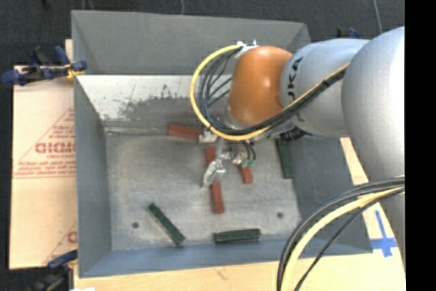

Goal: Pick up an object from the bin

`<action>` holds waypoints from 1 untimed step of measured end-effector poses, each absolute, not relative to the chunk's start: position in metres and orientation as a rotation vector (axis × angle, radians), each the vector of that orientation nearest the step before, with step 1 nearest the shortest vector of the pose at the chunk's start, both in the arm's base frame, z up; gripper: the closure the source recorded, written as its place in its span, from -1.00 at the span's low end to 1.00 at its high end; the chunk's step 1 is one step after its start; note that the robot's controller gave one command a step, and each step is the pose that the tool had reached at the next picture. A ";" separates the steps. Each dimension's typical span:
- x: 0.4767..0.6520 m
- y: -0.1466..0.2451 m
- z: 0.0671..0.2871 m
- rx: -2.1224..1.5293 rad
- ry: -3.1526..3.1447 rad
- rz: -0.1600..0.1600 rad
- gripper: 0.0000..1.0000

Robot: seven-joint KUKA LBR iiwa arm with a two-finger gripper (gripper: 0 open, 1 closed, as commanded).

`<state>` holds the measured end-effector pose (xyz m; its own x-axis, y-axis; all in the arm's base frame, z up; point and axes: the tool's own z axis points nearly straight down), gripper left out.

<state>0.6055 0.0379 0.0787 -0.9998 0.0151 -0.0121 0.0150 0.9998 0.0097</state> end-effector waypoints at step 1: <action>0.585 0.019 0.081 0.203 3.128 -0.001 -1.00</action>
Offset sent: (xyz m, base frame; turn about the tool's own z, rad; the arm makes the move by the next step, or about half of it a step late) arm 0.0007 -0.1007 0.0155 -0.0773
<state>0.5849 0.0189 0.0805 -0.9916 0.1292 -0.0065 0.1292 0.9916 0.0001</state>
